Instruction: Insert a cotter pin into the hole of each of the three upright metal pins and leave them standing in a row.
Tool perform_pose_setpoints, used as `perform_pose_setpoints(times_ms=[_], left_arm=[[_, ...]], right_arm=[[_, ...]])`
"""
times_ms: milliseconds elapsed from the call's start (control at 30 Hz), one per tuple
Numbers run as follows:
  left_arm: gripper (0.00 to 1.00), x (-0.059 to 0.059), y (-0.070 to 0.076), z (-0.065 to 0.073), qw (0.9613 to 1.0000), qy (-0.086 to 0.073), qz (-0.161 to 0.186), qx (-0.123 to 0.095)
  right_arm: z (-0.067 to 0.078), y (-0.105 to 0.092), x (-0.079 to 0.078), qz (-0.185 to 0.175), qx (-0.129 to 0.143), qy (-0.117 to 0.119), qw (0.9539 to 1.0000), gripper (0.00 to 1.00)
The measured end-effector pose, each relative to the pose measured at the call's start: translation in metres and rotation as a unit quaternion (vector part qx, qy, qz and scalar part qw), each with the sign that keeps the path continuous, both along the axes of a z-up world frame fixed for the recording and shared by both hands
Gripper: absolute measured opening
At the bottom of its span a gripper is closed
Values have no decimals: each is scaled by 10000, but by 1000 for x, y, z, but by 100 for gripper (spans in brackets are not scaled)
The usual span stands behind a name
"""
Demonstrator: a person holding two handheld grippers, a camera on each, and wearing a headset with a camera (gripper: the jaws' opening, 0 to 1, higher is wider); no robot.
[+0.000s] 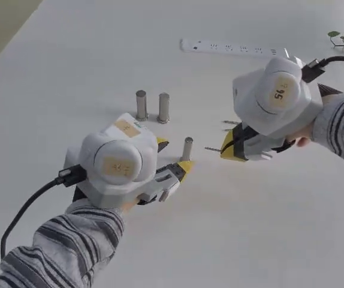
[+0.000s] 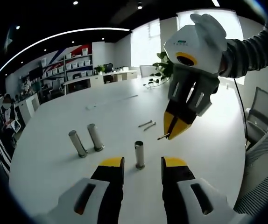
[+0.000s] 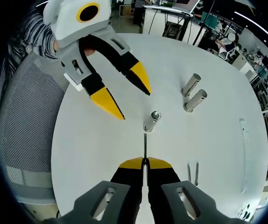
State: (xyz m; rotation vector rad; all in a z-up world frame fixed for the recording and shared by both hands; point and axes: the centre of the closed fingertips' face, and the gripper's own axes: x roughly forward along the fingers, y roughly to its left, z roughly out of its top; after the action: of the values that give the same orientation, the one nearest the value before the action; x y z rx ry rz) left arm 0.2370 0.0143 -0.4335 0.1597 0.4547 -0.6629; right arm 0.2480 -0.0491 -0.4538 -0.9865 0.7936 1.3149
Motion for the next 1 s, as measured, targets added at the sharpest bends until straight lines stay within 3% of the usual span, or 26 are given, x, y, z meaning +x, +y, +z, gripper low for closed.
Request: perform_pose_setpoints(times_ms=[267, 633, 1000], left_arm=[[24, 10, -4, -13, 9998, 104, 153, -2], [18, 26, -12, -28, 9993, 283, 235, -26], [10, 29, -14, -39, 9986, 452, 271, -40]], right_arm=[[-5, 5, 8, -62, -5, 117, 9999, 0], [-3, 18, 11, -45, 13, 84, 10000, 0], [-3, 23, 8, 18, -31, 86, 10000, 0]])
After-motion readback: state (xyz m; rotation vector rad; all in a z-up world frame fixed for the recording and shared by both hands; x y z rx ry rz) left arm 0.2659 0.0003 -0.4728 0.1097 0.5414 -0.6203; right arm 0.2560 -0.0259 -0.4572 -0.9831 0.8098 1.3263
